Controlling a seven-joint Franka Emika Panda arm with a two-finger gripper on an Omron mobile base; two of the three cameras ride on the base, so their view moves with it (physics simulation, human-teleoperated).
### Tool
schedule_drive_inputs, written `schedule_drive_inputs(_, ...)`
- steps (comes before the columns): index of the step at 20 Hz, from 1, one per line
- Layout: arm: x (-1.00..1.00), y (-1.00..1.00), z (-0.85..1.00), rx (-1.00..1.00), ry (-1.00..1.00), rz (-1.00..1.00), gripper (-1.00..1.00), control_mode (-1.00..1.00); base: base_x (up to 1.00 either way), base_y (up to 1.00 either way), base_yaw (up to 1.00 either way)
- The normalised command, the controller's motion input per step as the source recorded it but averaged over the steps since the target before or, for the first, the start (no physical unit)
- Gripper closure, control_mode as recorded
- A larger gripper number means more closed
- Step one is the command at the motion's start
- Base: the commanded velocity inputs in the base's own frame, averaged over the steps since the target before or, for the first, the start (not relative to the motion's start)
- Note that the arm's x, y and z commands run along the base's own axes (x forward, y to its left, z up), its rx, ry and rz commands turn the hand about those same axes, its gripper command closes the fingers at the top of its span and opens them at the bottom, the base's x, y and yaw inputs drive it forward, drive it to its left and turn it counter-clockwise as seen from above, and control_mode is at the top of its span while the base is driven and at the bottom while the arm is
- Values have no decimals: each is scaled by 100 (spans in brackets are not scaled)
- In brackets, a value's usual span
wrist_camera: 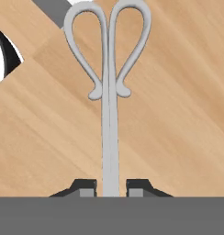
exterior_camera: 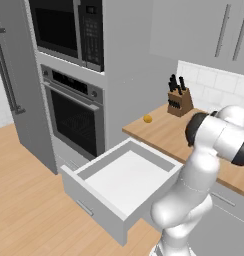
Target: Pick the tongs from the drawer and place it on the counter.
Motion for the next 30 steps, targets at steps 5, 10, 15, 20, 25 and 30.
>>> schedule_drive_inputs(5,12,-3,-71,5,0,0,100,-100,0,0,0)
schedule_drive_inputs(10,4,0,-51,3,0,0,-100,-100,0,0,0)
schedule_drive_inputs(15,-30,0,27,-2,-15,0,-100,-100,0,0,0)
schedule_drive_inputs(20,-65,61,83,-2,-32,1,-100,-100,0,0,0)
schedule_drive_inputs(25,-36,100,82,0,-27,10,-100,-100,0,0,0)
schedule_drive_inputs(30,-9,100,72,-2,-11,17,-100,-100,0,0,0)
